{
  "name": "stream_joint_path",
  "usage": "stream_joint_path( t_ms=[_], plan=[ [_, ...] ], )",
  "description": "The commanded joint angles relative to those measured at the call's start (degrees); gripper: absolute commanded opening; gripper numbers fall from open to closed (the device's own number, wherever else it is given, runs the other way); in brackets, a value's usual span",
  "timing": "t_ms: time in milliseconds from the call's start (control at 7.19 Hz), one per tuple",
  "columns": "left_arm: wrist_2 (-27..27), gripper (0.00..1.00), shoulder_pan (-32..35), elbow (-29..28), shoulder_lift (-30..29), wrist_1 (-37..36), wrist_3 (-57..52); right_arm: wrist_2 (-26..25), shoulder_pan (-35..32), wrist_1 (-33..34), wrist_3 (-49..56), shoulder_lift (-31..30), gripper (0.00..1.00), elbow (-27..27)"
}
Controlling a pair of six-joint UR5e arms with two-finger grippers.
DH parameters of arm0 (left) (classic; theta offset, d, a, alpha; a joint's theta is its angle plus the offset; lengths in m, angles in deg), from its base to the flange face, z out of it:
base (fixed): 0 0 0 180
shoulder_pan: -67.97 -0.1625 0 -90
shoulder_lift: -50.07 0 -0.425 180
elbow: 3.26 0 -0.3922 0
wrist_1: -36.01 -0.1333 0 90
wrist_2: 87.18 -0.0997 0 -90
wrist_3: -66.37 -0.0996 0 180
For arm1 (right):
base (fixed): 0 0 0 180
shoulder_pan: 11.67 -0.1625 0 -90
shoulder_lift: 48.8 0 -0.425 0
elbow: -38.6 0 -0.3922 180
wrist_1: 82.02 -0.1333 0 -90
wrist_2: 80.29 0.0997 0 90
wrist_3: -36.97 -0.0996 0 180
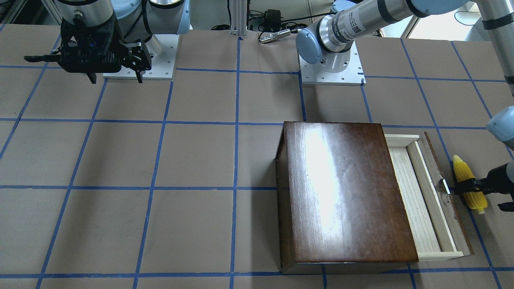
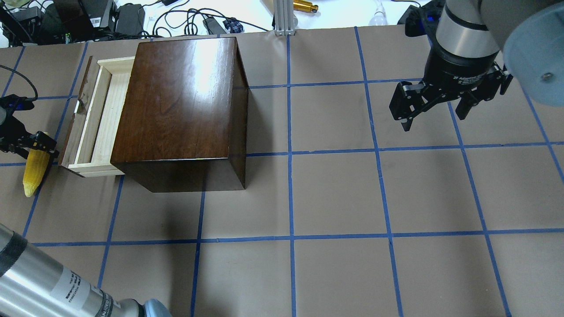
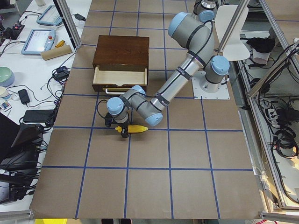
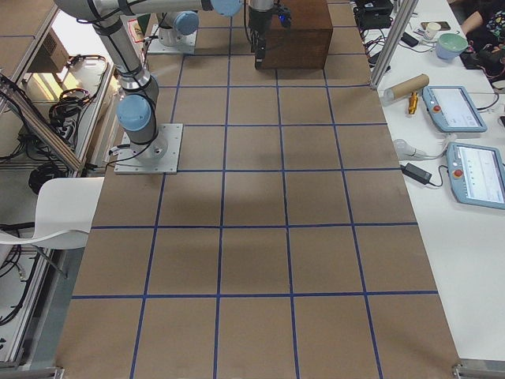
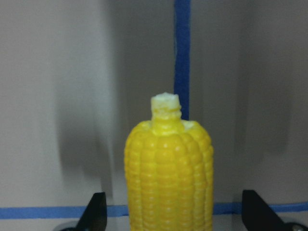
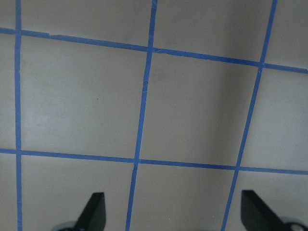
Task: Open drawer and put corn inside
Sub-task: 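Lower the left gripper and grasp the yellow corn cob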
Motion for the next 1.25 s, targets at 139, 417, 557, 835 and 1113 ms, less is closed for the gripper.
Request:
stream_joint_path(
  t_ms=[139, 417, 557, 835, 1113],
  plan=[
    [-0.4, 1.00, 0.1, -0.1, -0.3, 0.0, 0.2, 0.0, 0.0, 0.0, -0.1, 0.0, 1.00, 0.0],
    [-0.3, 0.92, 0.1, -0.1, -0.2, 0.0, 0.2, 0.0, 0.0, 0.0, 0.0, -0.1, 1.00, 0.0],
    [-0.3, 0.58, 0.1, -0.1, -0.2, -0.1, 0.0, 0.0, 0.0, 0.0, 0.0, 0.0, 1.00, 0.0],
    [-0.3, 0.00, 0.1, -0.3, 0.0, -0.1, 0.2, 0.0, 0.0, 0.0, 0.0, -0.1, 1.00, 0.0],
    [-0.3, 0.00, 0.1, -0.3, 0.1, -0.1, 0.2, 0.0, 0.0, 0.0, -0.1, 0.0, 1.00, 0.0]
  ],
)
